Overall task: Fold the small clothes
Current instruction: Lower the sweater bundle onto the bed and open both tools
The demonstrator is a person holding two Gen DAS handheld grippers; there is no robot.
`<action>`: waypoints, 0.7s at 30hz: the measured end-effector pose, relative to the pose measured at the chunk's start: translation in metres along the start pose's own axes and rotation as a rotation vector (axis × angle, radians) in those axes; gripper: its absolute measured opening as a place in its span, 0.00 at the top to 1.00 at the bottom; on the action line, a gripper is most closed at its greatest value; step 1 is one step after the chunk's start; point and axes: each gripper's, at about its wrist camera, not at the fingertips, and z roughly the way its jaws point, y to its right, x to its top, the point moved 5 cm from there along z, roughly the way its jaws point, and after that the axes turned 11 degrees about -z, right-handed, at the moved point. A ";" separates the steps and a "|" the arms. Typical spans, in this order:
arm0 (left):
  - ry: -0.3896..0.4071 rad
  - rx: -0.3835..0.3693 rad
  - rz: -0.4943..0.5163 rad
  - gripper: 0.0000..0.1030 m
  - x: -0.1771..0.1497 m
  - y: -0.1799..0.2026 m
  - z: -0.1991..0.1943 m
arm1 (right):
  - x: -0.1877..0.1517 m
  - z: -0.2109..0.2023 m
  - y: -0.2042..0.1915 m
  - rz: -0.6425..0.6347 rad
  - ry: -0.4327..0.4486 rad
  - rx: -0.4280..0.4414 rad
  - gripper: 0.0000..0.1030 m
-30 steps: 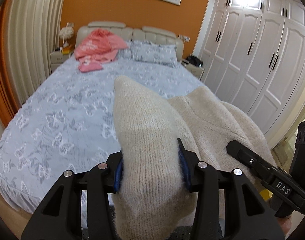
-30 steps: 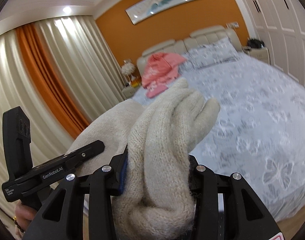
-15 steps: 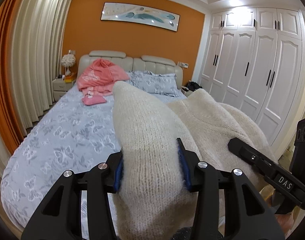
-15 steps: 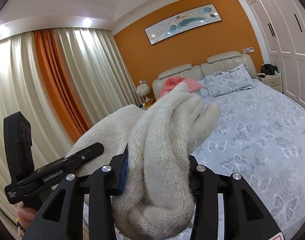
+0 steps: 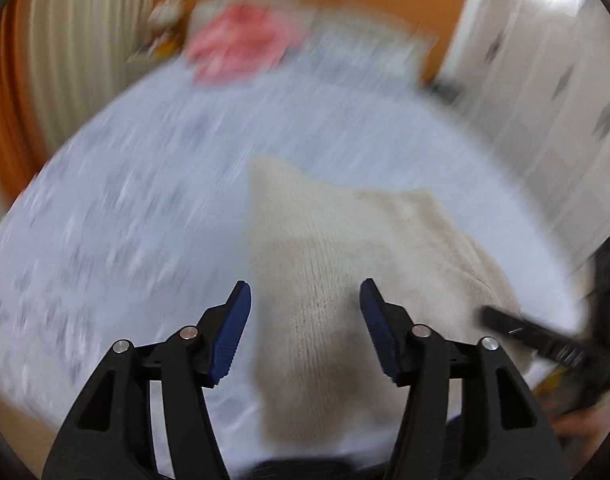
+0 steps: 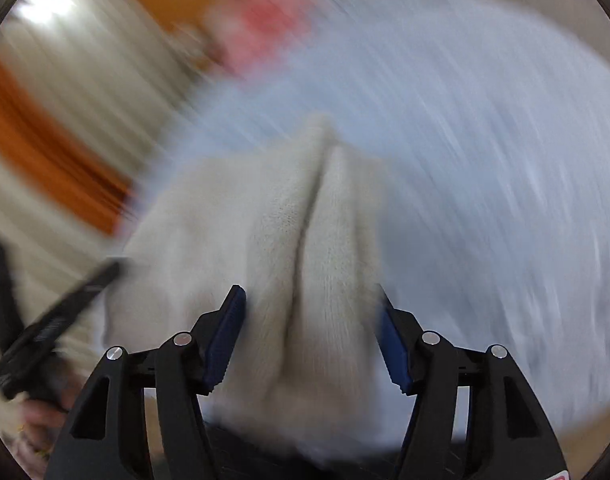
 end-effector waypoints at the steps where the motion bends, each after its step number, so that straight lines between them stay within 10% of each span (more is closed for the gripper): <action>1: -0.074 0.043 -0.010 0.53 -0.021 -0.015 0.023 | -0.015 0.013 0.014 0.044 -0.047 -0.008 0.62; 10: -0.019 -0.057 -0.225 0.41 -0.045 -0.042 -0.006 | 0.006 -0.028 -0.011 -0.025 0.116 0.084 0.62; 16: -0.062 0.009 -0.098 0.34 -0.043 -0.011 0.023 | 0.011 0.039 -0.056 -0.239 -0.035 0.015 0.68; 18: -0.105 0.031 -0.086 0.34 -0.051 -0.011 0.035 | -0.004 0.074 -0.038 -0.210 -0.140 -0.017 0.85; 21: -0.124 0.049 -0.075 0.34 -0.059 -0.012 0.042 | 0.001 0.061 -0.033 -0.134 -0.102 0.020 0.85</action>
